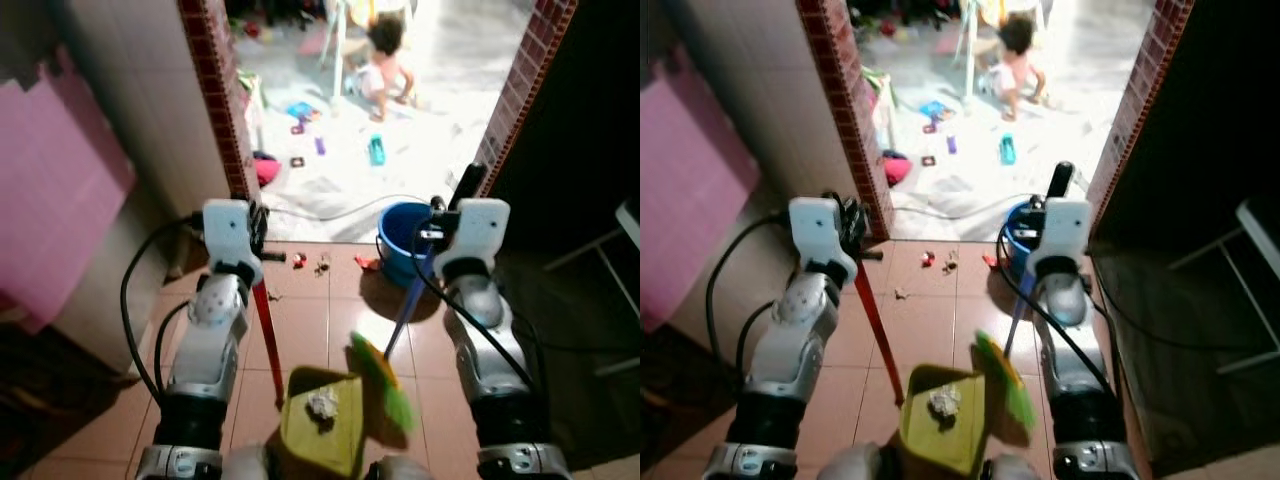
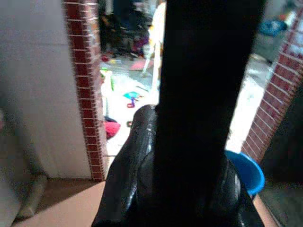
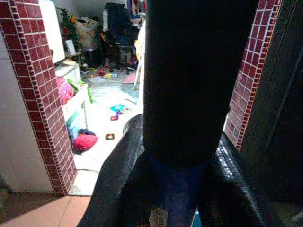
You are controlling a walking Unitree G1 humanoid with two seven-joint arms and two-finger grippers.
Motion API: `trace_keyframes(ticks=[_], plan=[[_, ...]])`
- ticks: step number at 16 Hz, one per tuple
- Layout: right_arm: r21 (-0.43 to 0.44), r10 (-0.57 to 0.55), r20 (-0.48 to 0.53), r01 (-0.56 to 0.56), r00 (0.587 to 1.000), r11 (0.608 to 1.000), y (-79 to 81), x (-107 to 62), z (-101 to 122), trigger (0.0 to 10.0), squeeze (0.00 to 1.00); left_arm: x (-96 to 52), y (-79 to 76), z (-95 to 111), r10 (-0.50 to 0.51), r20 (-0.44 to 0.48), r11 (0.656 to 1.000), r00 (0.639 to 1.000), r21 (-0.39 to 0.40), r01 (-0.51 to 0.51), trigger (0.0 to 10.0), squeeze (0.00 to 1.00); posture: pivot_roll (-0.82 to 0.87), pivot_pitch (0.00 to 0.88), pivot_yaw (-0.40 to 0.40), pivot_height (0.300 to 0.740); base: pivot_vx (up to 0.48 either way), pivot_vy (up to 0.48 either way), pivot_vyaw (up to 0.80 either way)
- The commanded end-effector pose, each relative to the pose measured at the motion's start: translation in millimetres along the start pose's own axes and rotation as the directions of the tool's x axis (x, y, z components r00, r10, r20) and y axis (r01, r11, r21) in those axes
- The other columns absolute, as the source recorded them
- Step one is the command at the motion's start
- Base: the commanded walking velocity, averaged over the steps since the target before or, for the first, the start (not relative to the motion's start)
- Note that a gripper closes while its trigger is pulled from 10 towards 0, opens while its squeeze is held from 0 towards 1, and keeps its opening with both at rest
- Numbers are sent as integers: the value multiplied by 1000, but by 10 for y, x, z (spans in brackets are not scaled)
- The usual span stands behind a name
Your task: Sweep floor
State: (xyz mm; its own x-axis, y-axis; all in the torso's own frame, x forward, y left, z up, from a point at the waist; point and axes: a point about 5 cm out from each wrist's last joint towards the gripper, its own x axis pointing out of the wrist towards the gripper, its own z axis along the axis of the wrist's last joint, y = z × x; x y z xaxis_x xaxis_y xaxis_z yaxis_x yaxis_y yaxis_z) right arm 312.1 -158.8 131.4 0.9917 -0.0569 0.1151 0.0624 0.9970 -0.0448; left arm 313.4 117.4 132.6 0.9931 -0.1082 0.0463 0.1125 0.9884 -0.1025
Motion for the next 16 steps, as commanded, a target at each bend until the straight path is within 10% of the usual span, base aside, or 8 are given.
trace_keyframes(ticks=[1, 6, 16], plan=[[-30, -5, 21, 6, 1000, 1000, -62, -5, 56, 10000, 0, 59, 98, 197, 47, 77, 998, 996, -38, -44, 10000, 0, -116, 37, 29, 740, 0, 0, 0], [-67, -72, -4, 72, 997, 995, -235, -31, -3, 10000, 0, 155, 314, 409, 136, 145, 989, 980, -86, -124, 10000, 0, -120, 33, 33, 740, 0, 0, -320], [-75, -48, -54, 44, 997, 996, -89, 10, -97, 10000, 0, 271, 354, 1083, 195, 339, 977, 920, -153, -151, 10000, 0, -109, 31, 27, 740, 0, 0, -560]])
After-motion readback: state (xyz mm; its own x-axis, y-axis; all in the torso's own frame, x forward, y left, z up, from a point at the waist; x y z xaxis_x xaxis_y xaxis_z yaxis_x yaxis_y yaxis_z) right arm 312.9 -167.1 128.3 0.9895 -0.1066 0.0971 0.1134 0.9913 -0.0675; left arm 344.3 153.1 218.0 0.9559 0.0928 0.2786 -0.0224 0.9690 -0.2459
